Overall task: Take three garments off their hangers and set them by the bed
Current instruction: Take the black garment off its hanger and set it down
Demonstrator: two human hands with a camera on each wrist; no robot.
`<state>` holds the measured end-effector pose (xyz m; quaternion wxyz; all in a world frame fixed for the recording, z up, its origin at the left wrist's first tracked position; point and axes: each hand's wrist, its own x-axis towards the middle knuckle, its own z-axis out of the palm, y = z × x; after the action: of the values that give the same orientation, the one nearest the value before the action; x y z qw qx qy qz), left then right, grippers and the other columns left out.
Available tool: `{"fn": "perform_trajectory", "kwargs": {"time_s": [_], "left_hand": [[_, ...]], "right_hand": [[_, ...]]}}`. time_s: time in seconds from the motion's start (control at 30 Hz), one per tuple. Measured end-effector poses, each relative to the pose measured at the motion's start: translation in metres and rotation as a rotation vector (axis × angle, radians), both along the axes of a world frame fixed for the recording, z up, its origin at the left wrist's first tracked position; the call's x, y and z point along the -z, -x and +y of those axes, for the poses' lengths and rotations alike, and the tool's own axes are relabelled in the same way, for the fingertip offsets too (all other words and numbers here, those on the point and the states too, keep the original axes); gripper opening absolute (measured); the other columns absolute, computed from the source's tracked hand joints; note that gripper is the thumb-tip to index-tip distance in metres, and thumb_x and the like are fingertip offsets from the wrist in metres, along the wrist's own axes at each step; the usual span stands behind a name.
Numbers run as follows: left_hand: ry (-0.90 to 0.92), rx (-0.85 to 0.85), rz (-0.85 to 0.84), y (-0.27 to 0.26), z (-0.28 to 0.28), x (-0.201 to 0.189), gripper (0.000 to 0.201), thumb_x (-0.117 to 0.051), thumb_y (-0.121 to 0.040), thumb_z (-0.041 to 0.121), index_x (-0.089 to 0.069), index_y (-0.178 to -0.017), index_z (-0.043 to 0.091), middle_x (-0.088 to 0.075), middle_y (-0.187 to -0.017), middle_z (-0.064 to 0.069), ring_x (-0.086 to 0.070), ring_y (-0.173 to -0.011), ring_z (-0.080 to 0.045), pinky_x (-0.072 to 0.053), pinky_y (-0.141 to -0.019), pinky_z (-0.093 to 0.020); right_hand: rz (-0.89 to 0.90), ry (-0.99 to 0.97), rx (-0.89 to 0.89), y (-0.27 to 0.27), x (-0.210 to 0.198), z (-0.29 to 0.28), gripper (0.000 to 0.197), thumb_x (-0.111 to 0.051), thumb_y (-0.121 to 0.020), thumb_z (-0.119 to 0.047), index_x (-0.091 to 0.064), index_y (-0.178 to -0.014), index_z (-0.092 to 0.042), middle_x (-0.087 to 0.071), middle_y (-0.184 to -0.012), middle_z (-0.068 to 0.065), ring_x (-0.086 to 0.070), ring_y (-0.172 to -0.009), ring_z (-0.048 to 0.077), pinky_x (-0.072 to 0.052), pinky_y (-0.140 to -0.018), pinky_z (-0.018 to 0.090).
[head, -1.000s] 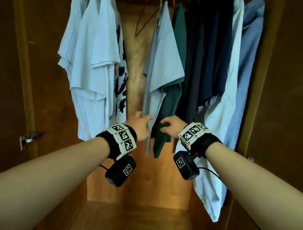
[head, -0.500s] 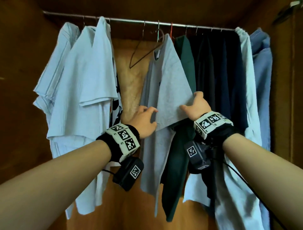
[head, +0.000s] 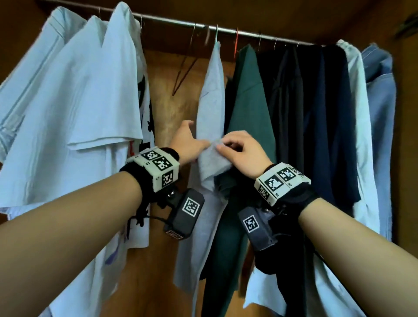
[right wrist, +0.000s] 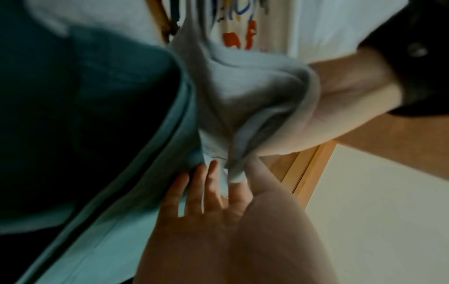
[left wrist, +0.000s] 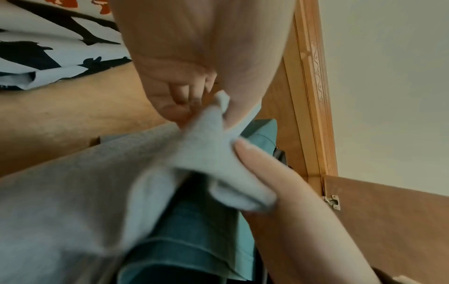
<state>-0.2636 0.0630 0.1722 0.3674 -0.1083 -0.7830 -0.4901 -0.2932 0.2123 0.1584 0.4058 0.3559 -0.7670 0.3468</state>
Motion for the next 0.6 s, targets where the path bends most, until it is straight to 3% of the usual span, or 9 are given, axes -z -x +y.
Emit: {"fn": "perform_trajectory", "kwargs": {"time_s": [0.1,0.2,0.23,0.3,0.33,0.4,0.47,0.57,0.6], "left_hand": [[0.213,-0.263,0.063,0.004,-0.006,-0.001,0.068,-0.055,-0.082,0.01,-0.024,-0.141,0.022,-0.059,-0.102,-0.008,-0.06,-0.09,-0.027,-0.048,-0.078,-0.034],[0.356,-0.371,0.075,-0.002,-0.017,0.003,0.086,-0.047,-0.082,0.005,-0.006,-0.145,0.046,-0.06,-0.081,-0.014,-0.056,-0.062,-0.03,-0.044,-0.059,-0.033],[0.383,-0.385,0.07,-0.003,-0.02,0.005,0.086,-0.046,-0.083,0.005,-0.006,-0.145,0.05,-0.063,-0.087,-0.017,-0.059,-0.066,-0.032,-0.046,-0.061,-0.035],[0.413,-0.404,0.041,-0.004,-0.022,0.008,0.072,-0.043,-0.085,0.004,-0.029,-0.142,0.046,-0.065,-0.116,-0.014,-0.063,-0.094,-0.036,-0.052,-0.082,-0.039],[0.406,-0.406,0.011,-0.003,-0.022,0.009,0.059,-0.042,-0.085,0.005,-0.047,-0.133,0.04,-0.062,-0.127,-0.01,-0.061,-0.107,-0.034,-0.051,-0.091,-0.038],[0.343,-0.385,-0.053,0.0,-0.02,0.01,0.04,-0.042,-0.087,0.008,-0.067,-0.11,0.03,-0.062,-0.128,-0.006,-0.059,-0.113,-0.03,-0.05,-0.095,-0.036],[0.295,-0.338,-0.065,0.003,-0.015,0.01,0.031,-0.042,-0.087,0.013,-0.069,-0.096,0.024,-0.067,-0.114,-0.008,-0.063,-0.103,-0.031,-0.054,-0.09,-0.04],[0.212,-0.222,-0.05,0.006,-0.002,0.011,0.025,-0.043,-0.089,0.021,-0.064,-0.077,0.014,-0.061,-0.071,-0.009,-0.063,-0.074,-0.027,-0.057,-0.08,-0.048],[0.186,-0.178,-0.038,0.007,0.005,0.011,0.026,-0.044,-0.09,0.027,-0.062,-0.077,0.013,-0.055,-0.068,-0.008,-0.058,-0.07,-0.024,-0.056,-0.08,-0.048]], "right_hand": [[-0.074,0.112,0.358,0.011,-0.002,0.018,0.03,-0.067,-0.079,-0.031,-0.064,-0.108,-0.022,-0.043,-0.136,0.003,-0.036,-0.129,0.023,-0.03,-0.107,0.031],[-0.268,0.16,0.462,0.019,-0.003,0.03,0.058,-0.071,-0.076,-0.032,-0.048,-0.127,-0.018,-0.023,-0.151,0.007,-0.026,-0.137,0.031,-0.025,-0.113,0.034],[-0.288,0.21,0.443,0.022,-0.003,0.033,0.068,-0.072,-0.075,-0.033,-0.042,-0.133,-0.015,-0.023,-0.151,0.009,-0.028,-0.137,0.032,-0.024,-0.113,0.034],[-0.301,0.328,0.364,0.024,-0.004,0.035,0.086,-0.075,-0.073,-0.033,-0.028,-0.141,-0.009,-0.024,-0.15,0.012,-0.031,-0.136,0.029,-0.025,-0.111,0.031],[-0.306,0.379,0.33,0.025,-0.004,0.035,0.093,-0.076,-0.073,-0.032,-0.021,-0.144,-0.008,-0.024,-0.151,0.013,-0.033,-0.136,0.028,-0.027,-0.11,0.03],[-0.342,0.416,0.322,0.024,-0.006,0.036,0.102,-0.076,-0.073,-0.031,-0.01,-0.147,-0.01,-0.03,-0.149,0.015,-0.04,-0.132,0.029,-0.032,-0.107,0.031],[-0.373,0.379,0.36,0.024,-0.008,0.037,0.095,-0.072,-0.078,-0.026,-0.009,-0.148,-0.012,-0.046,-0.139,0.014,-0.051,-0.123,0.031,-0.04,-0.099,0.032],[-0.304,0.268,0.31,0.026,-0.011,0.032,0.057,-0.061,-0.082,-0.012,-0.041,-0.135,-0.017,-0.062,-0.123,0.009,-0.06,-0.112,0.027,-0.044,-0.089,0.026],[-0.278,0.228,0.215,0.024,-0.011,0.029,0.049,-0.059,-0.082,-0.008,-0.05,-0.129,-0.016,-0.064,-0.12,0.008,-0.061,-0.111,0.025,-0.045,-0.091,0.025]]}}
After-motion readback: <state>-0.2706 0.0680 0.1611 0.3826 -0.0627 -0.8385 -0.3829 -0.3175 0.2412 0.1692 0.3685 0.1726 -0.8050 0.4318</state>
